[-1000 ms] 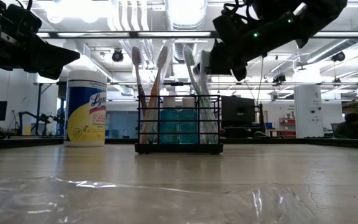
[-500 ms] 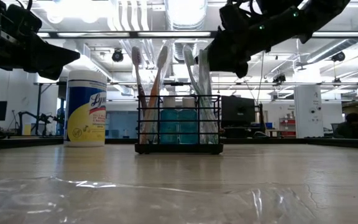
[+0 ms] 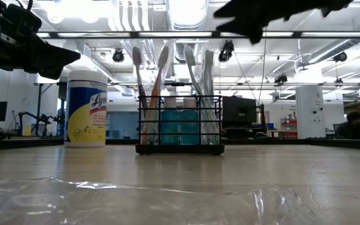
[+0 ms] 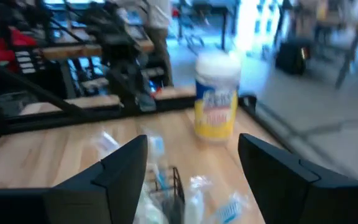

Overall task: Pick & Place toothbrushing station
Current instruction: Put the purple toothbrush into the wire organizer

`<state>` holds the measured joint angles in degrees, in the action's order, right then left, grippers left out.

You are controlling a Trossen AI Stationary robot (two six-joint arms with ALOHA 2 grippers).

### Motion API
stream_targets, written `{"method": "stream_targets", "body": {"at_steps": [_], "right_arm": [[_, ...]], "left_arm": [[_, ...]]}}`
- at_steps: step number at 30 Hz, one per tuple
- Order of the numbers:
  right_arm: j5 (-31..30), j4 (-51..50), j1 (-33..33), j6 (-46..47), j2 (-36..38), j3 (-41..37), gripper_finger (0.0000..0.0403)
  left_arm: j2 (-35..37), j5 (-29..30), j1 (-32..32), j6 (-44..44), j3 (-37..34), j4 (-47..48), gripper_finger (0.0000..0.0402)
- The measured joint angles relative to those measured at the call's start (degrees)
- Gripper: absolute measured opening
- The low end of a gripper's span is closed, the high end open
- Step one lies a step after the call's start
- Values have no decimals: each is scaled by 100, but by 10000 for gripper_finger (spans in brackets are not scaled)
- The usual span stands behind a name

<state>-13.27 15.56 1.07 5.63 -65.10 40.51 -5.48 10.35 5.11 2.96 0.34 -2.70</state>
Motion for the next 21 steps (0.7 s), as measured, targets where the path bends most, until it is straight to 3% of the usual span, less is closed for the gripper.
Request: {"method": "stream_targets", "body": {"at_steps": [6, 17, 21], "right_arm": [[-16, 328, 470, -716, 992, -406, 199], [-34, 1709, 770, -447, 2924, -2584, 44], [-38, 1835, 768, -563, 3376, -3128, 12]], "left_arm": [[0, -4, 1, -51, 0, 7, 12], [-2, -24, 0, -292, 0, 83, 12], [-2, -8, 0, -601, 0, 44, 12]]}}
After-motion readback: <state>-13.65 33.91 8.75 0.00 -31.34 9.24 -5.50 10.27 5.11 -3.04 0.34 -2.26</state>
